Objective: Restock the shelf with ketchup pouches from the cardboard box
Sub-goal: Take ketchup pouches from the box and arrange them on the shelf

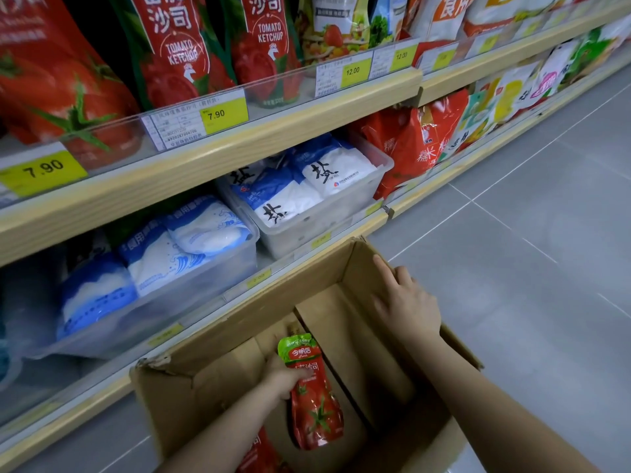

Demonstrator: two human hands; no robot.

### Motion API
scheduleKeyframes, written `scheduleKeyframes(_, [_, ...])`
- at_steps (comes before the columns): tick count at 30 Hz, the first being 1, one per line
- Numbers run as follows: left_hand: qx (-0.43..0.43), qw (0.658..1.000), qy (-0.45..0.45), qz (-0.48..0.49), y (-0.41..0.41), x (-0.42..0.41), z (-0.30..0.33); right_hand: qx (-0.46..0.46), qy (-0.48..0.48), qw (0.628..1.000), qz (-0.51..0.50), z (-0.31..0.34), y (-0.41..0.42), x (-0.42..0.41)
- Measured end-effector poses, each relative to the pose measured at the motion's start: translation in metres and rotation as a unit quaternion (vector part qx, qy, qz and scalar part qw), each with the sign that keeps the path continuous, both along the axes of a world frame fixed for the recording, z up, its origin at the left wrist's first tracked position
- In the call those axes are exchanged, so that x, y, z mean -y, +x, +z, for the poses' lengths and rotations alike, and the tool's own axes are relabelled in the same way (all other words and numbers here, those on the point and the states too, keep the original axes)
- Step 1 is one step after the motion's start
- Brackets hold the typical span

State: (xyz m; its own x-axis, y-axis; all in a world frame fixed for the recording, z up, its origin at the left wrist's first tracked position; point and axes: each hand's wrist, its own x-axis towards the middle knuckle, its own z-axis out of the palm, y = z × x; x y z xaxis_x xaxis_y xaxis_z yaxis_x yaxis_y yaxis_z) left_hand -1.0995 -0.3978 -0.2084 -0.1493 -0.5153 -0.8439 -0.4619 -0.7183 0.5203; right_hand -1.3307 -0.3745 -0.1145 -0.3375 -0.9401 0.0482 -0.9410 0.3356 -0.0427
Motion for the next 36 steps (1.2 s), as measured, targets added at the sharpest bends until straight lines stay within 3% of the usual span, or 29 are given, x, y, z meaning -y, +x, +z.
scheduleKeyframes(2, [-0.021,1.0,0.004,0.008,0.009,-0.001,0.003,0.003,0.0,1.0,0.004,0.0,0.001,0.001])
scheduleKeyframes(7, [-0.026,0.989,-0.129,0.067,0.021,0.002,0.028,0.043,0.005,0.999,0.013,0.009,0.003,-0.001])
scheduleKeyframes(16, [-0.01,0.945,-0.327,0.029,0.054,0.011,0.108,0.194,0.079,0.977,0.034,0.047,0.02,0.0])
scheduleKeyframes(22, [-0.042,0.919,-0.39,0.037,0.084,0.025,0.18,0.223,-0.001,0.966,0.128,0.108,0.066,0.025])
scheduleKeyframes(26, [-0.048,0.886,-0.454,0.081,0.106,0.041,0.227,0.337,-0.027,0.92,0.2,0.155,0.108,0.042])
scheduleKeyframes(29, [-0.078,0.86,-0.495,0.102,0.122,0.053,0.258,0.444,0.034,0.862,0.24,0.178,0.14,0.05])
scheduleKeyframes(34, [-0.157,0.849,-0.486,0.133,0.133,0.061,0.294,0.543,0.084,0.791,0.269,0.189,0.18,0.053])
scheduleKeyframes(36, [-0.175,0.847,-0.482,0.143,0.133,0.059,0.304,0.563,0.074,0.783,0.255,0.189,0.186,0.052])
